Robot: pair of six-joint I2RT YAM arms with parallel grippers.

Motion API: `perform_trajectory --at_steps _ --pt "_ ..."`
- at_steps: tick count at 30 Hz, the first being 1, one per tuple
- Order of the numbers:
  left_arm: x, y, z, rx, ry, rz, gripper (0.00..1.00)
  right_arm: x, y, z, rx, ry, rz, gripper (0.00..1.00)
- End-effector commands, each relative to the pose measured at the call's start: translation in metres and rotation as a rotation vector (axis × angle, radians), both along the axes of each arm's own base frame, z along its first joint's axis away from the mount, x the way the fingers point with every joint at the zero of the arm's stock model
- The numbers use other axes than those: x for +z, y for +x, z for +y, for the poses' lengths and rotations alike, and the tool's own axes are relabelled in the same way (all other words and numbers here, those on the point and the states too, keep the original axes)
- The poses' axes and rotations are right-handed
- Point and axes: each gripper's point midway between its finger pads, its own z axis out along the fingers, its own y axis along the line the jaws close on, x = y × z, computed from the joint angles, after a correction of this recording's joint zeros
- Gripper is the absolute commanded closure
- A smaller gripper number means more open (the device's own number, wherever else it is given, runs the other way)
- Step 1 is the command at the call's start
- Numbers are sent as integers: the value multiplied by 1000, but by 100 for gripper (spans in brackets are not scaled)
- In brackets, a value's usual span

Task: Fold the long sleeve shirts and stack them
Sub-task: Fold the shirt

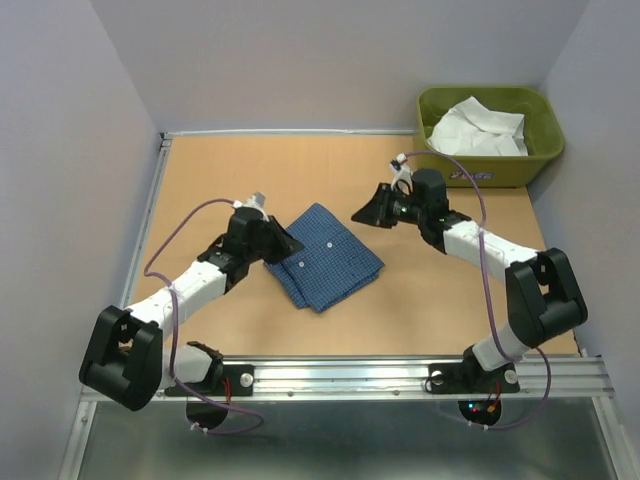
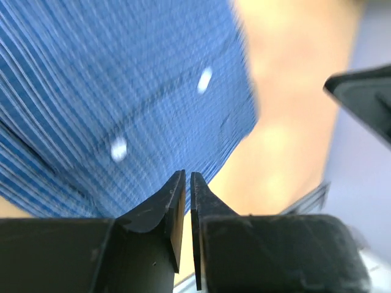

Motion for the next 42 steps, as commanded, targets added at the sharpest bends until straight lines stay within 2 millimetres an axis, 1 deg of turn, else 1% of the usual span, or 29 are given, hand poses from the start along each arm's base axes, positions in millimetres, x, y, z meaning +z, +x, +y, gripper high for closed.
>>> perform_trajectory --at_steps 1,2,4,5,6,7,8,10,11,12,13,14,15,16,17,18,19,21,24,26,28,30,32,33,34,36,37,39,42 --pt "47 58 35 172 -40 -168 80 60 27 47 75 163 -125 81" --pt "46 66 38 187 -38 -173 80 60 28 56 88 182 -126 81" --pt "55 85 41 208 -38 -212 80 65 36 68 96 222 -140 82" --pt "44 91 41 214 -25 -190 80 54 42 76 102 221 -120 82" --pt "45 98 40 218 -34 -205 81 54 46 82 108 235 -136 82" --pt "42 103 40 221 -34 -207 82 47 49 85 111 240 -130 82" --pt "31 110 39 226 -34 -196 82 35 52 91 121 260 -114 82" --pt "12 111 43 244 -26 -162 84 16 55 95 127 271 -82 83" --pt "-6 112 45 266 -21 -118 85 -6 57 95 122 264 -64 83" --pt "-17 110 48 284 -17 -92 85 -19 57 95 115 257 -48 85" --pt "-37 101 54 299 -9 -44 85 -29 58 93 104 248 -46 86" --pt "-49 96 58 319 -11 -13 86 -41 58 91 92 236 -37 87" --pt "-58 95 63 355 -35 8 86 -64 56 84 69 220 -10 89" --pt "-75 82 70 376 -32 53 87 -73 57 80 44 219 3 90" --pt "-84 77 73 388 -36 74 87 -83 58 69 16 221 19 91" --pt "-87 76 76 401 -45 82 87 -83 61 63 1 242 -5 91" --pt "-94 69 78 405 -45 104 87 -100 52 53 -21 239 39 92" --pt "-98 64 81 407 -42 116 87 -105 56 37 -53 236 33 91" --pt "-97 61 82 398 -34 103 87 -96 53 33 -38 234 4 91" --pt "-95 61 82 382 -25 87 87 -71 56 40 6 274 -30 91" --pt "-88 65 80 364 -28 67 87 -51 56 50 36 303 -56 91" --pt "-85 66 78 346 -29 52 87 -19 61 66 72 334 -119 91" --pt "-82 69 76 338 -33 47 87 -3 61 80 104 356 -131 91" --pt "-82 69 76 332 -32 44 87 9 63 95 136 374 -153 91" --pt "-81 70 75 329 -32 42 87 13 63 102 154 381 -158 91" --pt "-78 71 75 327 -33 34 87 15 61 119 185 393 -154 91" --pt "-78 71 75 325 -28 30 87 9 67 127 192 392 -147 91" --pt "-79 71 76 326 -23 31 87 2 66 140 212 394 -130 91" --pt "-83 69 76 321 -17 41 87 -25 73 156 226 386 -82 91"
